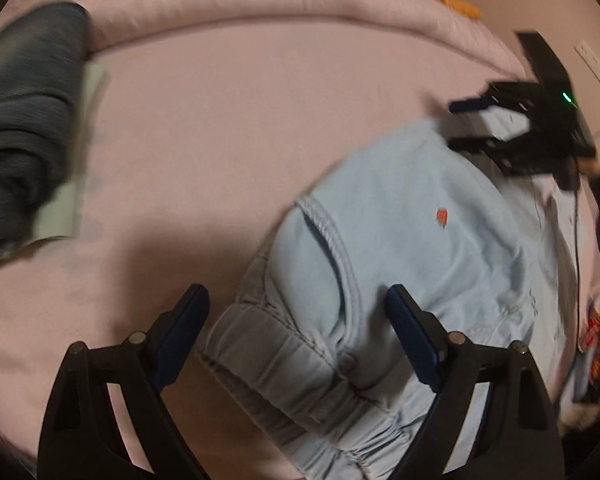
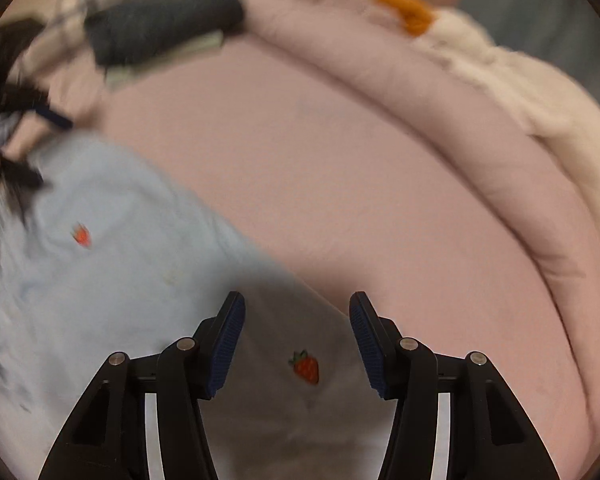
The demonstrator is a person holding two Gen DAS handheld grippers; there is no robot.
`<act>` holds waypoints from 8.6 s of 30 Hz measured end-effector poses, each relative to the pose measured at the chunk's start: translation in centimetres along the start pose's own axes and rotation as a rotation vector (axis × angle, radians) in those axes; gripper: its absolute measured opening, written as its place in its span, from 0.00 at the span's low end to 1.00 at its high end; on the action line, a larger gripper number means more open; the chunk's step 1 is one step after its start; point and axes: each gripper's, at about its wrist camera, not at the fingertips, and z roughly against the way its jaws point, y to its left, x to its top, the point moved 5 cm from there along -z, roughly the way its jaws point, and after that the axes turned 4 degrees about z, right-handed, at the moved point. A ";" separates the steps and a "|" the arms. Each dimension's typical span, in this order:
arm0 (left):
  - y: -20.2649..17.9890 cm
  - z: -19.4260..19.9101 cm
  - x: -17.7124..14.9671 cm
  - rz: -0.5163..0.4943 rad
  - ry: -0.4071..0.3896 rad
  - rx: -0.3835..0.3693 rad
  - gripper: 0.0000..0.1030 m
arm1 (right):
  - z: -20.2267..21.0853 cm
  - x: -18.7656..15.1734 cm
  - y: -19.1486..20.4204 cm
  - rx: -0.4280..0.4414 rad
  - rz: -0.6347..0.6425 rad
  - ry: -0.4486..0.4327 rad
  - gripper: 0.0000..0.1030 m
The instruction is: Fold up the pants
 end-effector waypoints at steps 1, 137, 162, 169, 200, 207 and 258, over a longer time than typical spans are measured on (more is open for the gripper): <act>-0.2 -0.4 0.1 -0.017 0.010 0.003 0.81 | -1.1 -0.2 -0.1 0.035 0.005 0.037 0.53; -42.0 -4.6 -11.5 -0.331 -0.191 -0.169 0.08 | 22.6 -31.5 -8.2 -0.132 -1.295 -0.527 0.07; -42.9 -5.1 -12.2 -0.432 -0.182 -0.043 0.09 | 22.8 -46.6 -3.8 -0.249 -1.635 -0.533 0.06; -42.6 -5.9 -12.5 -0.446 -0.171 0.002 0.17 | 19.6 -50.0 -4.0 -0.205 -1.708 -0.451 0.06; -26.9 1.6 -12.1 -0.014 -0.291 0.003 0.51 | 20.5 -29.8 4.2 -0.209 -0.802 -0.285 0.30; -21.2 0.1 -9.8 0.104 -0.303 0.164 0.50 | 10.3 -24.0 1.5 -0.149 -0.735 -0.053 0.28; -40.9 -6.2 -8.1 0.112 -0.084 -0.363 0.74 | 21.5 -50.8 -2.1 0.079 -1.666 -0.734 0.30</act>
